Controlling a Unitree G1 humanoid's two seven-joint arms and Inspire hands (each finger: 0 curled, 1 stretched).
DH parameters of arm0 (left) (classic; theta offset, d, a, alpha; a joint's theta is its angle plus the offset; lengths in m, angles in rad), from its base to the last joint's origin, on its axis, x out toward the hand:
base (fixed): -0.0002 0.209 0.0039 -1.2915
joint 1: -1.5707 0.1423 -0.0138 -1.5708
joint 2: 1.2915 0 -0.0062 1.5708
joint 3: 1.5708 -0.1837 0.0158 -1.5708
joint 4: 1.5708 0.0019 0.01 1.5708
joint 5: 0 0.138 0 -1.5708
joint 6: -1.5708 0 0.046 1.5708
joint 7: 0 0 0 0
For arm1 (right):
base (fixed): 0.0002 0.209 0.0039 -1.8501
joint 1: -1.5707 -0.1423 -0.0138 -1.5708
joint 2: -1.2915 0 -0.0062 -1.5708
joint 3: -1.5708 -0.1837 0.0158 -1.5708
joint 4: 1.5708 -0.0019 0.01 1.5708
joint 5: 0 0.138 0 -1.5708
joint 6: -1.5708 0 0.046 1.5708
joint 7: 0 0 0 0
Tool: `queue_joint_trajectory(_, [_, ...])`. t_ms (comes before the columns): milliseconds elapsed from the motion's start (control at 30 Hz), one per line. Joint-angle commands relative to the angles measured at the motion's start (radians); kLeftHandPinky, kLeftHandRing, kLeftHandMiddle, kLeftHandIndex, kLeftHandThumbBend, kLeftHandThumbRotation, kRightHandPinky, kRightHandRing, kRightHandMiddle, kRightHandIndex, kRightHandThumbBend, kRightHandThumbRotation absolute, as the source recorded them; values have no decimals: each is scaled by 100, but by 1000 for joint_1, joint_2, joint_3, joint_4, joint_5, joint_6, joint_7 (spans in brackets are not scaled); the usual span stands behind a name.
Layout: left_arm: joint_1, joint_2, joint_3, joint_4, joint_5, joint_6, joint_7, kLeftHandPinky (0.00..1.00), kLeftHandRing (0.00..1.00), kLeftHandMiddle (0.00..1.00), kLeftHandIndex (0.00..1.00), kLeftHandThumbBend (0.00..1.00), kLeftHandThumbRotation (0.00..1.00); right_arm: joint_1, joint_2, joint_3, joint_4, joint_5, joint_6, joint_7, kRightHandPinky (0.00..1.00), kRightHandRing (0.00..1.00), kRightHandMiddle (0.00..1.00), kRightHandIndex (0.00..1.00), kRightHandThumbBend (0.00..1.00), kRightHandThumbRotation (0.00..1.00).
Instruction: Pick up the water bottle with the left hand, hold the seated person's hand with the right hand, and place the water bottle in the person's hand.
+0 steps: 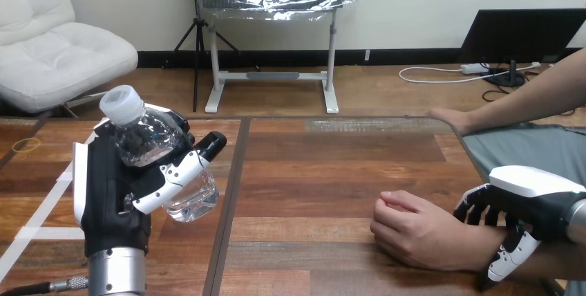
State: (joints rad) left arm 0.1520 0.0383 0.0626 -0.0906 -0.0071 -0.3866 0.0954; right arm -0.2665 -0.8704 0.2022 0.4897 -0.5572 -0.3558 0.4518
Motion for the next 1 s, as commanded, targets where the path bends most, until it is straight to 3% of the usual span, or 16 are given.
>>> queue_joint_trajectory(0, [-53, -7, 10, -64, -11, -11, -4, 22, 27, 32, 35, 65, 0, 13, 56, 53, 65, -12, 43, 21, 53, 65, 70, 71, 91, 23])
queue_joint_trajectory(267, [-51, -9, 10, -67, -17, -6, -5, 22, 27, 32, 35, 64, 0, 4, 58, 72, 84, -24, 75, 19, 54, 66, 71, 70, 90, 24])
queue_joint_trajectory(533, [-50, -6, 11, -65, -14, -8, -3, 22, 27, 32, 35, 64, 0, -2, 61, 99, 116, -65, 84, -15, 53, 65, 69, 68, 88, 23])
queue_joint_trajectory(767, [-49, -7, 12, -65, -24, -5, -7, 22, 27, 32, 35, 64, 0, -3, 73, 104, 147, -49, 91, -21, 49, 59, 65, 67, 86, 18])
queue_joint_trajectory(967, [-49, -4, 14, -62, -25, -9, -7, 22, 27, 32, 34, 64, 0, -1, 76, 118, 150, -65, 105, -29, 49, 58, 66, 68, 83, 17])
